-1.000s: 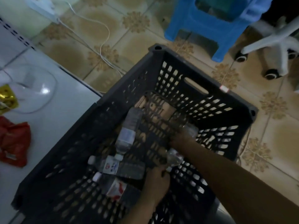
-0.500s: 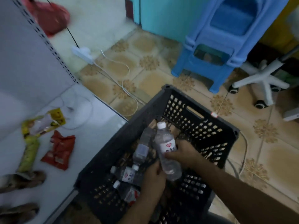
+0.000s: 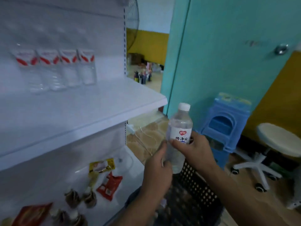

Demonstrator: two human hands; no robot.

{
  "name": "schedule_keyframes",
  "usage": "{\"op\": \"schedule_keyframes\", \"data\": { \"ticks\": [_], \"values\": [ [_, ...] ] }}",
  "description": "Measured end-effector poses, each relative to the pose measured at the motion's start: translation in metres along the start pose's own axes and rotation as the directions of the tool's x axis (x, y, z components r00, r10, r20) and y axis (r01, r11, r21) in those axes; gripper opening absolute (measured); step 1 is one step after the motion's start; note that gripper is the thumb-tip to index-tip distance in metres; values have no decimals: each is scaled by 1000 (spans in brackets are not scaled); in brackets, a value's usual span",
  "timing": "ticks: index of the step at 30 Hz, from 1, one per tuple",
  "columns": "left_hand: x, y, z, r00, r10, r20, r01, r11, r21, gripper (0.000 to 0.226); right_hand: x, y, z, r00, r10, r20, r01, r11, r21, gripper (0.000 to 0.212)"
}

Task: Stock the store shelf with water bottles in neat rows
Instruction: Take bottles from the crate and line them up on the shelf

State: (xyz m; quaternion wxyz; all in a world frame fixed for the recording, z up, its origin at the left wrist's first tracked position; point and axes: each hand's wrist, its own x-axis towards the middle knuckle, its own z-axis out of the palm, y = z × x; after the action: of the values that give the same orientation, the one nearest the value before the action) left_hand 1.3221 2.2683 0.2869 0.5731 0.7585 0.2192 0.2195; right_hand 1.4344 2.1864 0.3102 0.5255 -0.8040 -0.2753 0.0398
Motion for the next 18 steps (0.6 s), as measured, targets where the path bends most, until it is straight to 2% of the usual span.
{"op": "schedule_keyframes", "data": {
  "ticks": [4,7,13,18],
  "values": [
    [-22,63,-77,981,169,-96,-168,986,26,63,-9,-107,10,987,-162,-6,163,984,66,26],
    [-37,79,-141,956,214,-200,-213,977,28,62,-17,-176,42,963,-267,45,263,961,85,27],
    [-102,81,-282,870,209,-446,-176,978,115,60,-59,-284,157,889,-401,223,351,907,233,31],
    [-172,70,-381,727,237,-645,-115,967,225,54,-122,-358,257,783,-511,356,392,849,356,40]
  ]
}}
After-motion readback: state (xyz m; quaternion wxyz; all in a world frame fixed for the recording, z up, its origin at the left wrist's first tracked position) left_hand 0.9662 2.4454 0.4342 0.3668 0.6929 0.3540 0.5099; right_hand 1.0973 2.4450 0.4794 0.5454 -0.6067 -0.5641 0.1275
